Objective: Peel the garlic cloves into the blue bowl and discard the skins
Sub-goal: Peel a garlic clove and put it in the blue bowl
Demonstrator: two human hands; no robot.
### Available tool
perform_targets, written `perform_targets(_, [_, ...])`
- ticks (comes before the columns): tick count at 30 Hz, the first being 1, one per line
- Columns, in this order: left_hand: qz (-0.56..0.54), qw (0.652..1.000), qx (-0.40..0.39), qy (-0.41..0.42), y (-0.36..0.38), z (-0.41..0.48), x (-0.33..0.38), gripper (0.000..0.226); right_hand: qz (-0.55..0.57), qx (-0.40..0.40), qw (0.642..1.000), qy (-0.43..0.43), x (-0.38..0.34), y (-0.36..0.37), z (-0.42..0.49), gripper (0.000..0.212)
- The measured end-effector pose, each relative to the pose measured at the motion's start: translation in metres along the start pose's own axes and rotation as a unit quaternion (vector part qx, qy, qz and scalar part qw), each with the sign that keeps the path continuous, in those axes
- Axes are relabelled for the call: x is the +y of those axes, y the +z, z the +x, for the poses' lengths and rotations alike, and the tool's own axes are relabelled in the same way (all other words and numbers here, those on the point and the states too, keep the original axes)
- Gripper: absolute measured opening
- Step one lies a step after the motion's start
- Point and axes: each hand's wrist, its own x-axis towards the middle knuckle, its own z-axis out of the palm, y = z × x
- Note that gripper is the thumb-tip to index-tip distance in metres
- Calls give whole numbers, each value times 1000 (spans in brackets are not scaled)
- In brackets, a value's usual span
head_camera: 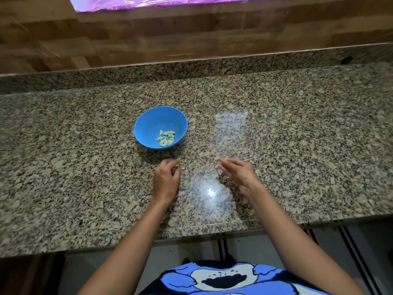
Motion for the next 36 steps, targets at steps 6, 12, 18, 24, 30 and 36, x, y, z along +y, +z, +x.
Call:
perform_targets(6, [22, 974, -194, 118, 51, 1, 43, 52, 27, 90, 995, -29, -2, -29, -6, 14])
perform_targets(12, [114, 929, -276, 217, 80, 18, 48, 49, 72, 140, 986, -52, -3, -58, -14, 15])
perform_targets(18, [133, 858, -330, 370, 57, -4, 27, 44, 84, 142, 985, -58, 7, -47, -15, 13])
perform_targets(24, [184, 815, -351, 423, 10, -6, -24, 66, 62, 121, 989, -57, 13, -22, -16, 15])
perform_targets(30, [189, 821, -363, 397, -33, -19, -52, 47, 49, 103, 992, -49, 25, 2, -22, 9])
perform_targets(36, [194, 827, -192, 492, -45, -30, -80, 40, 58, 113, 990, -68, 36, 3, -24, 15])
